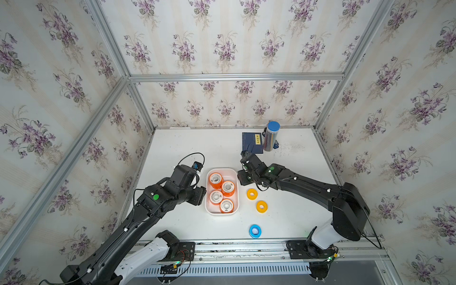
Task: Put the sealing tape into the storage box
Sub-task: Place the sealing tape in the storage box.
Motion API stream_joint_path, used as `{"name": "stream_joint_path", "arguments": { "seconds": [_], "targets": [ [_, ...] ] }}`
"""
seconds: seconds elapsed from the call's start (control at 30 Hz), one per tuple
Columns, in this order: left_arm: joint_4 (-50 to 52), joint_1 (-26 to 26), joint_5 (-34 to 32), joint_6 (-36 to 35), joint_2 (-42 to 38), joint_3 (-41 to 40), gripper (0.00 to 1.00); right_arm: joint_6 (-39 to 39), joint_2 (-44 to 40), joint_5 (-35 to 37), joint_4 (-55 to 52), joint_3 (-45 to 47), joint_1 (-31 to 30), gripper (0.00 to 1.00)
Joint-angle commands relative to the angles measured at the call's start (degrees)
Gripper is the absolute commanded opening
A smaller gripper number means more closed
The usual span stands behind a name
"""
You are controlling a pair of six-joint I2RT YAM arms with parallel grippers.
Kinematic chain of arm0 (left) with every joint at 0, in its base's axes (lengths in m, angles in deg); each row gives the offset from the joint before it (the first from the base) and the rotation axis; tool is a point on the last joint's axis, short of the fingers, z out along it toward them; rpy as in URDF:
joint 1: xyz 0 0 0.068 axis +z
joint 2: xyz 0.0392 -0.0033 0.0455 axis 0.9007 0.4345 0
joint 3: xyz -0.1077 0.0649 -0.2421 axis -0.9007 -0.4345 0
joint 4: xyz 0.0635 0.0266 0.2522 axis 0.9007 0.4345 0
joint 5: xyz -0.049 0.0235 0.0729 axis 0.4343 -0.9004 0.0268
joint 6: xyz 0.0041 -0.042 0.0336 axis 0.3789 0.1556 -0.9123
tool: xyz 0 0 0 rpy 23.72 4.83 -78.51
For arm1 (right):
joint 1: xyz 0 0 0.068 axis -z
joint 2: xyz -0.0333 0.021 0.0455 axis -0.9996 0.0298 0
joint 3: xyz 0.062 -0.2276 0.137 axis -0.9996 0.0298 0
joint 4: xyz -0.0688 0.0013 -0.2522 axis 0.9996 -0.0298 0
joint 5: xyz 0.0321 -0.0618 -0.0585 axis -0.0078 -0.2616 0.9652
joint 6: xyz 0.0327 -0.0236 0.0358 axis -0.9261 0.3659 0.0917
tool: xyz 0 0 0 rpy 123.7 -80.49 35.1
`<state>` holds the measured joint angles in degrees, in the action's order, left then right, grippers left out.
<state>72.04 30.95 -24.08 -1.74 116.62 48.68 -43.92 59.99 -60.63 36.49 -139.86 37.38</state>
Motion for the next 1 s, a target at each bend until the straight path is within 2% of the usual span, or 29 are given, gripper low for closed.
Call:
{"name": "stream_joint_path", "arguments": {
  "seconds": [0.0, 0.17, 0.5, 0.97],
  "targets": [
    [0.33, 0.97, -5.15, 1.67, -1.89, 0.30, 0.66, 0.82, 0.62, -1.95, -2.20, -2.85, -4.42, 0.48],
    [-0.02, 3.80, -9.43, 3.40, -5.46, -0.19, 0.66, 0.20, 4.47, -6.24, -2.16, -6.82, -9.35, 0.48],
    [-0.82, 7.66, -10.70, 3.97, -8.19, -0.78, 0.66, 0.29, 14.68, -8.73, -3.53, -14.20, -14.42, 0.47],
    [-0.86, 8.64, -9.04, 3.58, -6.40, -0.85, 0.68, 1.47, 23.06, -4.07, -5.87, -18.65, -15.00, 0.48]
  ]
}}
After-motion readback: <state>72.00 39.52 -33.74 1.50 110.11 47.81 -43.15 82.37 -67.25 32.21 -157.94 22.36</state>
